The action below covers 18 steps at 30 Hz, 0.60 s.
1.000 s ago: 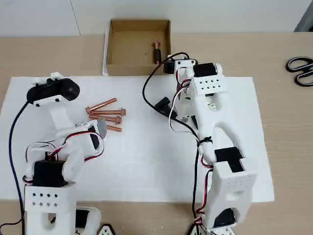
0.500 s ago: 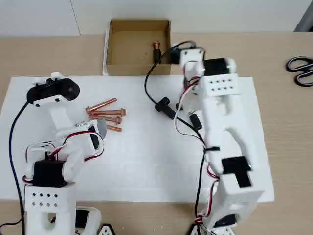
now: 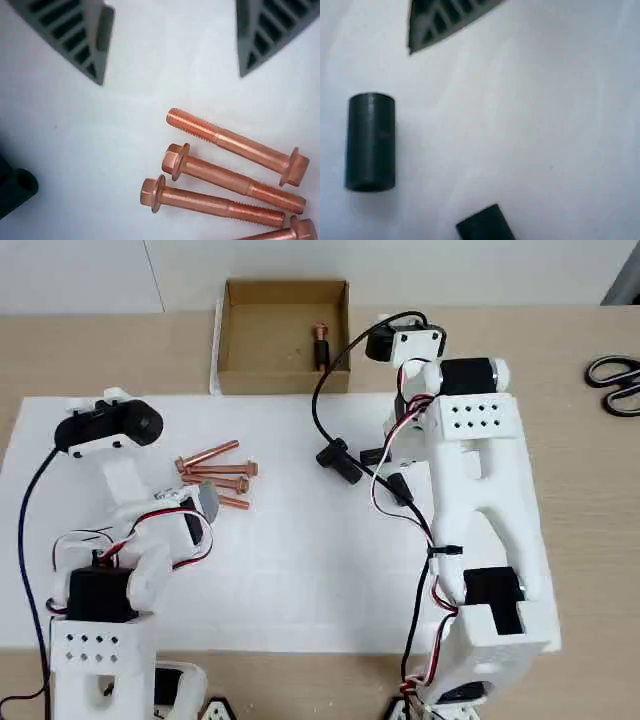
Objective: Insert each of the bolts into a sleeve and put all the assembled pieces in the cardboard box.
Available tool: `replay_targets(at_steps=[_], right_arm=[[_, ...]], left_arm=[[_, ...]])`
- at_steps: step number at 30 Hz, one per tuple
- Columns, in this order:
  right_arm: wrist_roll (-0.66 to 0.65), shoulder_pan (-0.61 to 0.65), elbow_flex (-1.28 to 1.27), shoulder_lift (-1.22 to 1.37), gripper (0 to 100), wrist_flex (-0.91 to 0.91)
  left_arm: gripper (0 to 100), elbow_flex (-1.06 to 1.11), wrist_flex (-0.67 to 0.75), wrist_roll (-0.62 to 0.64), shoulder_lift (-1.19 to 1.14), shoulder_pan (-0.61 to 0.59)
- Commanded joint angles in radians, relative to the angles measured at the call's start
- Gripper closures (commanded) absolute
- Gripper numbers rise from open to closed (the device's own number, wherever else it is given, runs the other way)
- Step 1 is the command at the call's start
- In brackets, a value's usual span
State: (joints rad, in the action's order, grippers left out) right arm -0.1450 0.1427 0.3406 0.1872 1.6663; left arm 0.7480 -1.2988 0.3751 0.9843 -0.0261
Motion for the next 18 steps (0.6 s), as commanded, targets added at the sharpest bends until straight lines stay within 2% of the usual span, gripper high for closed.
replay_targets(at_steps=[1,11,18], right_arm=[[-0.011,-0.01,0.037,-0.064,79.7,0.015],[-0.011,-0.01,0.037,-0.07,79.7,0.016],[-0.012,-0.038,0.037,-0.28,79.7,0.022]], left_arm=[[83,-0.004,0.017,-0.008,0.012,0.0],[83,-0.002,0.017,-0.008,0.012,0.0],[83,-0.002,0.017,-0.008,0.012,0.0]])
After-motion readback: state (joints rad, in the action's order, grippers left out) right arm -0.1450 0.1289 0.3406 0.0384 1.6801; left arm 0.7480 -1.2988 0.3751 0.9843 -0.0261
